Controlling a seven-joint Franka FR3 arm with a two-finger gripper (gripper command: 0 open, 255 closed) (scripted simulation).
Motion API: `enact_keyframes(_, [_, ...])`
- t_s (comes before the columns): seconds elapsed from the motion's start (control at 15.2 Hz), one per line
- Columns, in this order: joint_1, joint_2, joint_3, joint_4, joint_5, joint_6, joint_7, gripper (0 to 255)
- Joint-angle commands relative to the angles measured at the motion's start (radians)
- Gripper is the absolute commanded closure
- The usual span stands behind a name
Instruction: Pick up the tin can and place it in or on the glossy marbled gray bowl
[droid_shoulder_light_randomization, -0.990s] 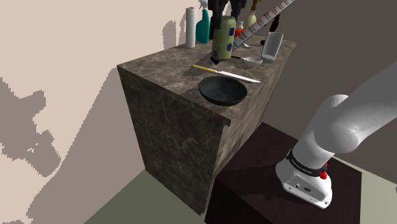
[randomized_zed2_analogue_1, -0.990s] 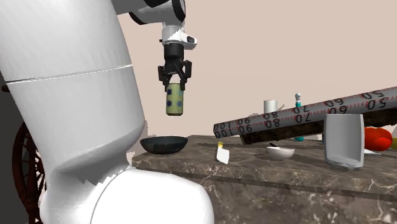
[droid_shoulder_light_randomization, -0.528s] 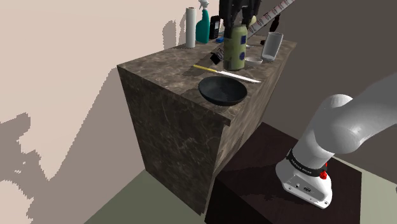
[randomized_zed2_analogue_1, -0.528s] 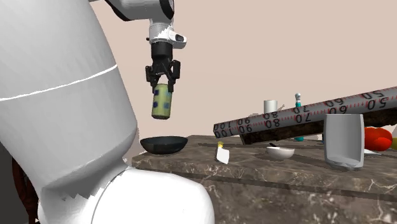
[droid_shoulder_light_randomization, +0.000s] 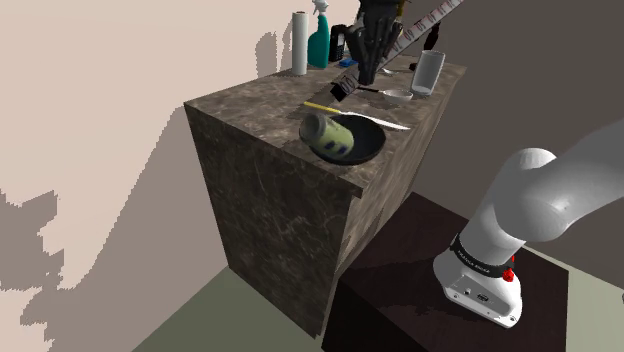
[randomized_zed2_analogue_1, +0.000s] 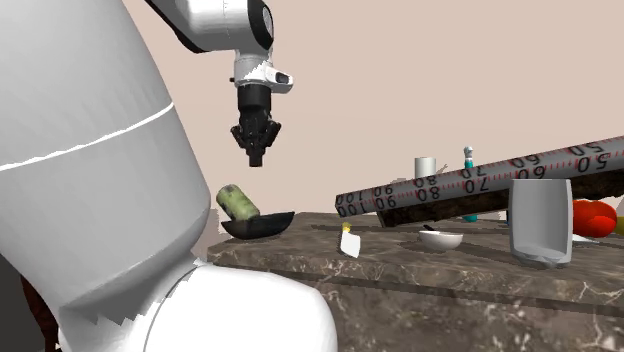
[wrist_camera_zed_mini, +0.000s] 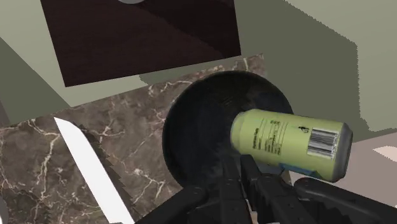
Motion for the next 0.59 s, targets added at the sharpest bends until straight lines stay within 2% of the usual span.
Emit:
enact_keyframes(0.0, [0.002, -0.01, 0.002, -0.037, 0.003, 0.028, 0.0, 255])
enact_keyframes(0.13, [0.002, -0.01, 0.002, -0.036, 0.003, 0.026, 0.0, 255])
enact_keyframes(0.2, [0.002, -0.01, 0.002, -0.036, 0.003, 0.026, 0.0, 0])
enact_keyframes(0.33, [0.09, -0.181, -0.012, -0.275, -0.017, 0.301, -0.22, 0])
enact_keyframes(0.53, [0.254, -0.399, -0.07, -0.629, -0.031, 0.743, -0.547, 0])
